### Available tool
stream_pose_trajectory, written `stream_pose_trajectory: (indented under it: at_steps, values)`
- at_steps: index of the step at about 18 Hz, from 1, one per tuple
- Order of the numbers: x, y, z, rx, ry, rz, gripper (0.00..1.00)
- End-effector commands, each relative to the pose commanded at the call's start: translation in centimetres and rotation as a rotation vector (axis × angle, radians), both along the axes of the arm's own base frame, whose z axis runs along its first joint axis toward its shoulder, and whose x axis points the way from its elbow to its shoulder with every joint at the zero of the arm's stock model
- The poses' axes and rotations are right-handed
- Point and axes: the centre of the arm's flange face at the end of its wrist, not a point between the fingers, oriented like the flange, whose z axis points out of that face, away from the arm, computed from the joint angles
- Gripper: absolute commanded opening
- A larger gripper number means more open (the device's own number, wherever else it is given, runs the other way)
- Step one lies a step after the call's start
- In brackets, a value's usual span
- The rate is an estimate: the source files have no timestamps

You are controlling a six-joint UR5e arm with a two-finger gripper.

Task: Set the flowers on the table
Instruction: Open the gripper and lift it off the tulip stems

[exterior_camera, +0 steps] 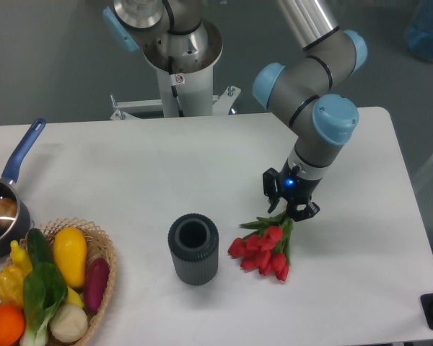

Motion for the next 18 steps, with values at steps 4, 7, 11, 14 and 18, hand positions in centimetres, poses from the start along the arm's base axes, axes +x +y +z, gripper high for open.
stream_pose_trajectory:
  at_steps: [4, 7, 11, 14, 18]
  values:
    - [-0.9, -0.7, 0.8, 0.009, 0.021, -0.005, 0.67]
    - [-1.8, -1.4, 2.1, 0.025, 0.060, -0.048, 1.00]
    - [-1.6, -1.9, 4.3, 0.041, 0.091, -0.033, 1.00]
    - [-1.1, -2.1, 6.9, 0.056, 0.131, -0.030, 1.00]
    - [-0.9, -2.5, 11.4, 0.085, 0.208, -0.034, 1.00]
